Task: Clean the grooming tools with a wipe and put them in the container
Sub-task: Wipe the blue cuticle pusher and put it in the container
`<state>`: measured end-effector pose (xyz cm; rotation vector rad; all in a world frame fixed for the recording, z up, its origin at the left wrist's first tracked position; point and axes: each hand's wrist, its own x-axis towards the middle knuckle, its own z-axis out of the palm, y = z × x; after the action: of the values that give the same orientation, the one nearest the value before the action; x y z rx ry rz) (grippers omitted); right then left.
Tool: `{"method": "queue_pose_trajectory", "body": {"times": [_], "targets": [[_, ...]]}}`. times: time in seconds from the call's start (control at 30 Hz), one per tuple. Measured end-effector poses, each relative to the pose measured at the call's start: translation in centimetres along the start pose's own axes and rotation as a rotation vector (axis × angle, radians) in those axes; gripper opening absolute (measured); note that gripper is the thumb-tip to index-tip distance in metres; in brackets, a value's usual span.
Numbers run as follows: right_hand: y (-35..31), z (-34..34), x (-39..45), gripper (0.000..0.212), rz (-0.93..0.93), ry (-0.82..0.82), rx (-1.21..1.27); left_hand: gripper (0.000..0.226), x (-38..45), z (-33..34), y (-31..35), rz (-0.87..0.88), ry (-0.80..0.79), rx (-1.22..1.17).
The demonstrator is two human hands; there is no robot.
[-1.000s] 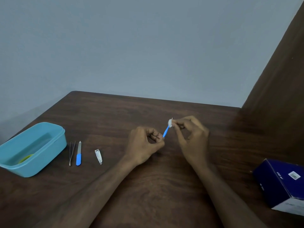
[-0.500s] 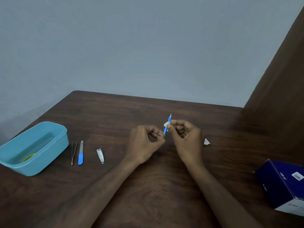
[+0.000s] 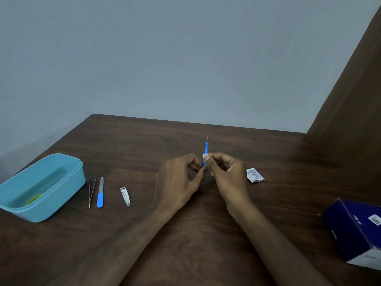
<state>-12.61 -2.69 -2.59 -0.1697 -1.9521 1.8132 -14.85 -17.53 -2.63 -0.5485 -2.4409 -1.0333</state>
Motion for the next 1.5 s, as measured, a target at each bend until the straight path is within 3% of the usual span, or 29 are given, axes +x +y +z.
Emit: {"method": "queue_pose_trajectory", "body": {"times": [0.13,0.33,0.43,0.77,0.97,1.1,1.2,1.33,1.5], "targets": [[-0.1,0.1,0.4,0.008,0.031,0.06,0.116,0.014,-0.2,0.0,0.1,0.04,-0.055,-0.045],[-0.7,-1.0,0.9,0.015,0.16,-0.18,0.178,0.009,0.5,-0.1,-0.3,0.008,-0.161,-0.244],[-0.7,-1.6,1.4,0.013,0.15,-0.186,0.152,0.009,0.5,0.0,-0.3,0.007,-0.192,-0.256],[0.0,-0.6,0.9,0.014,0.058,-0.096,0.159,0.02,0.3,0.2,-0.4,-0.1,-0.06,-0.128],[0.1,-0.8,0.6,0.013,0.028,-0.198,0.02,0.028,0.6,0.7,-1.4,-0.121,-0.032,-0.188],[-0.4,-1.2,0.7,0.008,0.019,-0.182,0.007,0.011,0.8,0.4,-1.1,-0.102,-0.12,-0.236],[-0.6,-1.3,0.6,0.01,0.008,-0.168,0.011,0.01,0.8,0.3,-0.9,-0.092,-0.14,-0.232],[-0.4,-1.1,0.5,0.005,-0.032,-0.178,-0.043,0.028,0.7,0.3,-1.0,-0.154,-0.058,-0.233],[-0.1,-1.0,0.7,0.008,-0.058,-0.211,-0.116,0.028,0.5,-0.2,-0.4,-0.151,0.003,-0.098]]}}
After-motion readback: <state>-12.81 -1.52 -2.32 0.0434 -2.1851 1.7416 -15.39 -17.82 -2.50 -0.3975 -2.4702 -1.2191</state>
